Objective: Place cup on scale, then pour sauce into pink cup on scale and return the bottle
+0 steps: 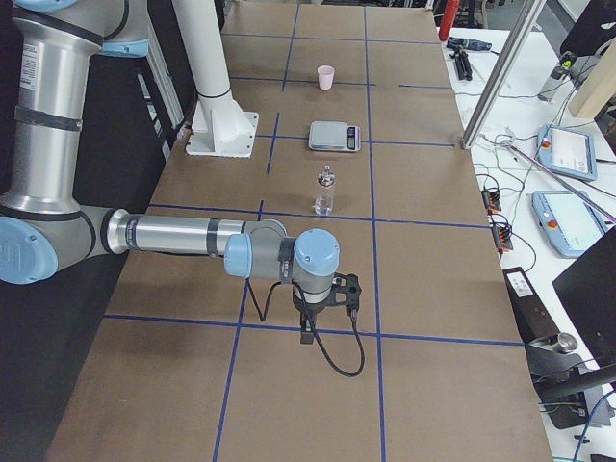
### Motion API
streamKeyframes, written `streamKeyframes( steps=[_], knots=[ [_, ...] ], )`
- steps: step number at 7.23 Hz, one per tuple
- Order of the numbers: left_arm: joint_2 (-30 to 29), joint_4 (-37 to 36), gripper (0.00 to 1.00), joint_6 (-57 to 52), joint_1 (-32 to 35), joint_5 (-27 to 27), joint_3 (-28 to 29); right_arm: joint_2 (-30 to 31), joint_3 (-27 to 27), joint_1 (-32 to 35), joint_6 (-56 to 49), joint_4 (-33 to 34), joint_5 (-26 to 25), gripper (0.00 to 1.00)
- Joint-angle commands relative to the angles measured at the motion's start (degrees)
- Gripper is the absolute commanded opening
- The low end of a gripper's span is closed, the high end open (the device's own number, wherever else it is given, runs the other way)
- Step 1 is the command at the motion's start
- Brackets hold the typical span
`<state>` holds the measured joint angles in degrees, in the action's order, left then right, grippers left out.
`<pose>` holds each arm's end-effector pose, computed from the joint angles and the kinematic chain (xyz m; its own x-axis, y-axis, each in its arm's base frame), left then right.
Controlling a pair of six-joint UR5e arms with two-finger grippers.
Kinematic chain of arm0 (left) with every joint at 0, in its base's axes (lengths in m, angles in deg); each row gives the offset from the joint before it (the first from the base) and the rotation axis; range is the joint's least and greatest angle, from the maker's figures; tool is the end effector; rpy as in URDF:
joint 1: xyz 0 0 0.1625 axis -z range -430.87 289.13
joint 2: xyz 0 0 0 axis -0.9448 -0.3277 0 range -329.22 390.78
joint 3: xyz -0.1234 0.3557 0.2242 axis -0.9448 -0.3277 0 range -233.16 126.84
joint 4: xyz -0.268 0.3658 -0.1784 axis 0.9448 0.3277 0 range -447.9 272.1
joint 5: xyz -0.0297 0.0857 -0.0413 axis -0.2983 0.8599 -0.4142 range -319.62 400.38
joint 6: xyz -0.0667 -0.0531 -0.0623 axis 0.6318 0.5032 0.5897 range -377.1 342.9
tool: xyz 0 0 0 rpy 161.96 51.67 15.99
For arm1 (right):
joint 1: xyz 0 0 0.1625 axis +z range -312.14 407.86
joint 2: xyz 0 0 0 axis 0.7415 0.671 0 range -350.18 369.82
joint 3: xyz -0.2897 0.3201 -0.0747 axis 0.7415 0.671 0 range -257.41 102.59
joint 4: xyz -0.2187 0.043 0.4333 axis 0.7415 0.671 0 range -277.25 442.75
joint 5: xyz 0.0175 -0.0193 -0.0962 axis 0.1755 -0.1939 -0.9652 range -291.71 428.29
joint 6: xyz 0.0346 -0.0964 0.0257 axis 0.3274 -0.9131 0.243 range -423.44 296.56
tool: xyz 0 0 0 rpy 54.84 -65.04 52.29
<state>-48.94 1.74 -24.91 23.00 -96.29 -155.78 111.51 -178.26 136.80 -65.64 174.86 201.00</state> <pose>-0.0896 -0.4873 0.6434 0.6891 0.1146 -0.7155 -0.0264 0.9907 0.1332 0.0529 -0.4764 0.6811 0.7341 -0.0170 0.6789 0.0466 0.9986 -0.0254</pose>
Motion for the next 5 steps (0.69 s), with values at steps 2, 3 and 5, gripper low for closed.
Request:
streamKeyframes(
  steps=[2, 3, 5],
  knots=[
    [0.0, 0.1, 1.0, -0.27, -0.01, 0.0, 0.23, -0.09, -0.22, 0.0, 0.0, 0.0, 0.0, 1.0],
    [0.0, 0.27, 1.0, -0.36, -0.01, -0.26, -0.29, -0.09, -1.18, 0.0, -0.09, -0.09, 0.0, 1.0],
    [-0.44, 2.1, 1.0, -0.36, -0.09, 0.0, -0.38, -1.74, -1.81, 0.0, 0.26, -0.09, 0.26, 1.0]
  ],
)
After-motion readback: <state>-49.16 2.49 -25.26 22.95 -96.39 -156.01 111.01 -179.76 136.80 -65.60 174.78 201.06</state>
